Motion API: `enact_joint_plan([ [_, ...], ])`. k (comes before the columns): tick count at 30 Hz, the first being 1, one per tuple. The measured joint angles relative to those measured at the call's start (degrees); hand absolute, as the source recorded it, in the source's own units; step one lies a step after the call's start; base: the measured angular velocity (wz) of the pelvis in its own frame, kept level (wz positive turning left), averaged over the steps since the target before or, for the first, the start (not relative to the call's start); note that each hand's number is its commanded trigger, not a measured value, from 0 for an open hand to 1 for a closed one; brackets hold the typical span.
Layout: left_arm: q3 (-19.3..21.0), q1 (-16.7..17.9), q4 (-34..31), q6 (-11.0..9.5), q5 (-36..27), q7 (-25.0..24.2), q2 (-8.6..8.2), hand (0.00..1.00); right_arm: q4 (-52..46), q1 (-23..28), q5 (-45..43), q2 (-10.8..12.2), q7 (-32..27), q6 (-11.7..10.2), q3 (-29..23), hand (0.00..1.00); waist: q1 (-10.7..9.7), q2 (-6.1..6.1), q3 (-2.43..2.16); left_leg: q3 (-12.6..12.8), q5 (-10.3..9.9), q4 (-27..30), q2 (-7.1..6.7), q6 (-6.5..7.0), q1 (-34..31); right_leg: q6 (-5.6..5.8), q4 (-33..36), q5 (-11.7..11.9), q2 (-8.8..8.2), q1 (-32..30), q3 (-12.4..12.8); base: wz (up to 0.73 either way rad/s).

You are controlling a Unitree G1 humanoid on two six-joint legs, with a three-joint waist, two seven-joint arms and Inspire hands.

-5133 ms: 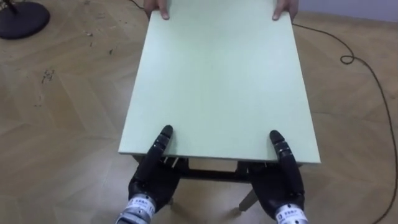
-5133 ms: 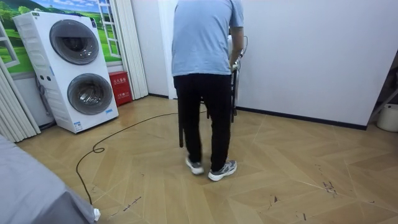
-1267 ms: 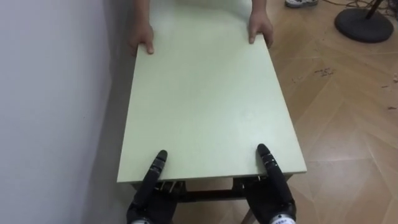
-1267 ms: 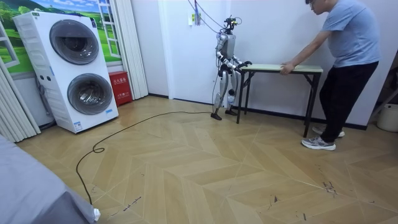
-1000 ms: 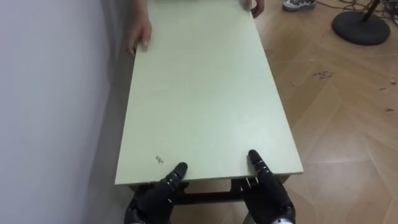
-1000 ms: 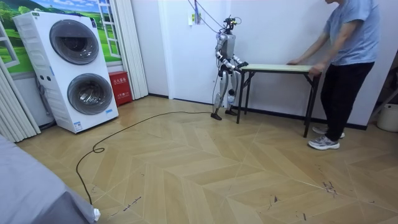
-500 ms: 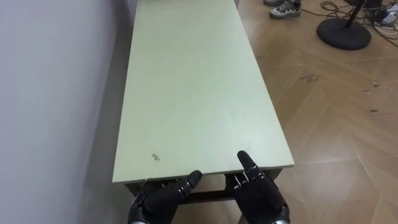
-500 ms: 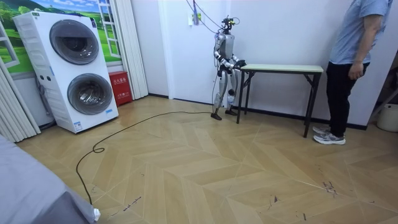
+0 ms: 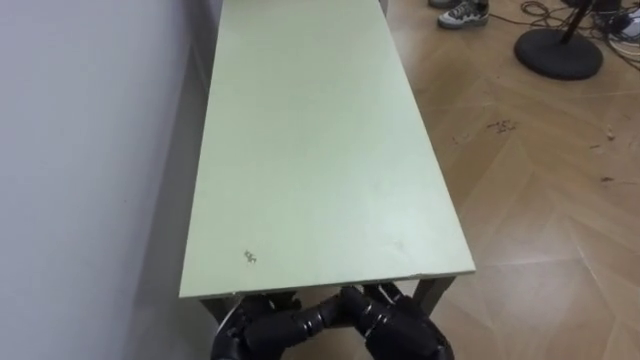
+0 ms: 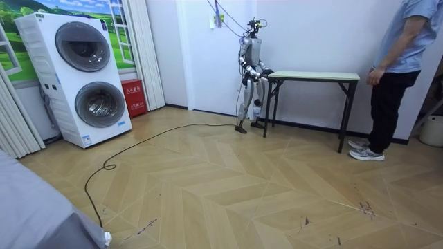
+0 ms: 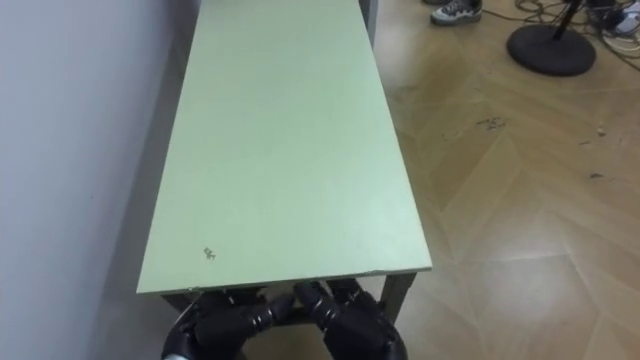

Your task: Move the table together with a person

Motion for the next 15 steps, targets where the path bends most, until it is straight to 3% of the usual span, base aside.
enact_joint_plan([
  [3,0.1,-1.2,5.1,0.0,1.1,-0.6,0.27,0.0,3.0,-0.4,-3.4,-0.7,0.2,0.3,-0.1,0.0,0.0,-0.24,0.05,0.1,0.0,-0.3,0.06,-0.23,0.2,0.0,0.0,0.0,0.04,0.1,-0.2,-0.02],
  [7,0.0,-1.2,6.8,0.4,1.1,-0.6,1.23,0.0,3.9,-0.3,-6.1,-1.8,0.2,1.3,0.0,0.0,0.0,-0.89,0.43,0.1,-0.1,0.0,0.32,-0.42,-0.2,-0.01,0.0,0.0,0.27,-0.3,-0.1,0.0],
  [10,0.0,-1.2,7.0,0.4,1.1,-0.6,1.75,0.0,4.2,-0.5,-6.1,-2.0,0.2,1.6,0.1,0.0,0.1,-0.94,0.39,0.1,-0.4,0.5,0.63,-0.65,-0.4,-0.11,0.0,0.1,0.56,-0.3,-0.1,0.0],
  [13,0.1,-1.3,8.5,1.0,2.4,-0.7,1.85,0.0,6.3,-0.9,-8.5,-2.4,-0.2,1.7,-0.1,0.0,0.1,-0.55,0.08,0.0,-0.4,0.6,0.75,-0.69,-0.4,-0.11,0.0,0.1,0.72,-0.3,-0.2,0.0],
  [15,0.1,-1.4,11.5,1.4,5.8,-1.4,1.9,0.0,8.6,-1.1,-10.3,-3.2,-1.1,2.5,-0.1,0.0,0.1,-0.33,-0.44,0.1,-0.3,0.4,0.75,-0.51,-0.3,-0.11,0.0,0.1,0.71,-0.2,-0.4,0.0],
])
